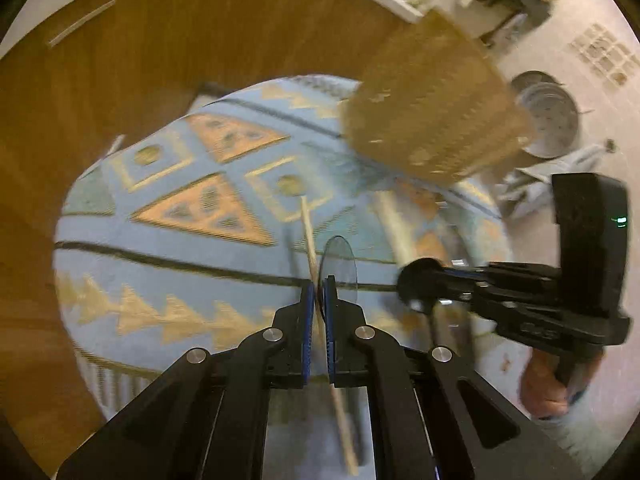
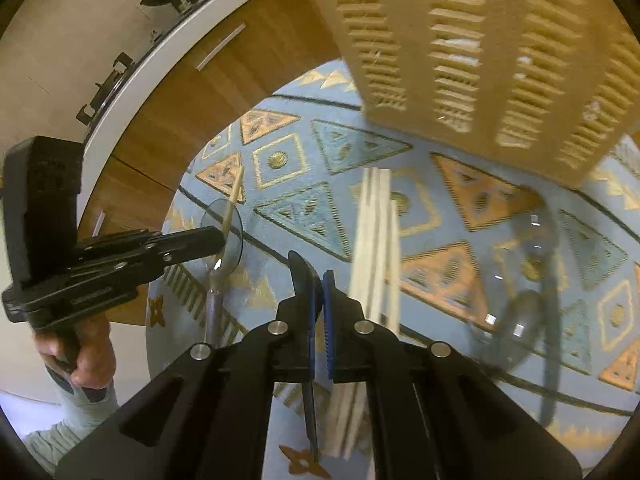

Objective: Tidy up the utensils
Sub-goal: 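Close the left gripper on the clear spoon handle and lift it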

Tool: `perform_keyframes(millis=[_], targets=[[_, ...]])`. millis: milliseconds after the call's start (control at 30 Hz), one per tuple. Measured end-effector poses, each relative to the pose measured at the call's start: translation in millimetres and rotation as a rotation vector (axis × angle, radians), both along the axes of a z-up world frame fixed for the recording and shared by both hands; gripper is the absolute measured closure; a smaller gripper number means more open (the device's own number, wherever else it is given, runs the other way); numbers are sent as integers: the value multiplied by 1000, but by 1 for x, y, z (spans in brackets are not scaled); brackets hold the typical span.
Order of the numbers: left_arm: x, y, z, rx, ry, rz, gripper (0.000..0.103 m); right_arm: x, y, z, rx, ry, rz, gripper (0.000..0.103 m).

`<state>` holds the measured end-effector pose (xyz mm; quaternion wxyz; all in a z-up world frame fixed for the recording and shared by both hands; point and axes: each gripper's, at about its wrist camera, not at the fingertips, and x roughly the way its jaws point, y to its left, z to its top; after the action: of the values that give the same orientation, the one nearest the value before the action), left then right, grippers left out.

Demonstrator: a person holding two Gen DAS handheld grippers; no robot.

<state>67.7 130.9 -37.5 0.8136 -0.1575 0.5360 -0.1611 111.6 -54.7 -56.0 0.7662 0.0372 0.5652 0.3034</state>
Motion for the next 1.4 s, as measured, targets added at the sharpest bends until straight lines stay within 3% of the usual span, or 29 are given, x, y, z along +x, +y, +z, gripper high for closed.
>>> perform_keyframes(millis=[67,167,333,433,500,567,600,667,733,867,1067,1200,1300,1400], targets=[[-3,3,-3,16,6,1,99,4,7,-7,-26,4,3,100],[-7,9,7,103,-25,-1,99,6,9,-10,-35,8,4,100],[6,15,5,200,-6,-10,96,6,17,-9,-70,-11,29,100],[9,16,3,259,-6,6,76,4,18,-7,-109,-26,42,100],[11,21,6,301,-8,29,72,5,18,-7,-118,-19,48,100],[14,28,6,234,25,29,51,8,19,-8,-125,-3,51,100],[13,30,6,203,32,23,49,9,20,-8,-126,3,52,100],[12,26,7,171,31,3,49,11,20,-8,-127,17,55,100],[15,21,5,188,46,50,50,13,21,-9,-124,20,56,100],[21,10,4,273,38,150,58,12,19,-10,-116,21,50,97],[17,-14,1,391,2,204,59,8,17,-9,-126,16,52,97],[1,-37,-1,529,-18,169,59,4,18,-10,-149,15,63,97],[-7,-38,2,545,-25,129,60,4,17,-11,-141,49,68,96],[-11,-32,1,511,-46,40,66,5,15,-12,-122,86,76,94]])
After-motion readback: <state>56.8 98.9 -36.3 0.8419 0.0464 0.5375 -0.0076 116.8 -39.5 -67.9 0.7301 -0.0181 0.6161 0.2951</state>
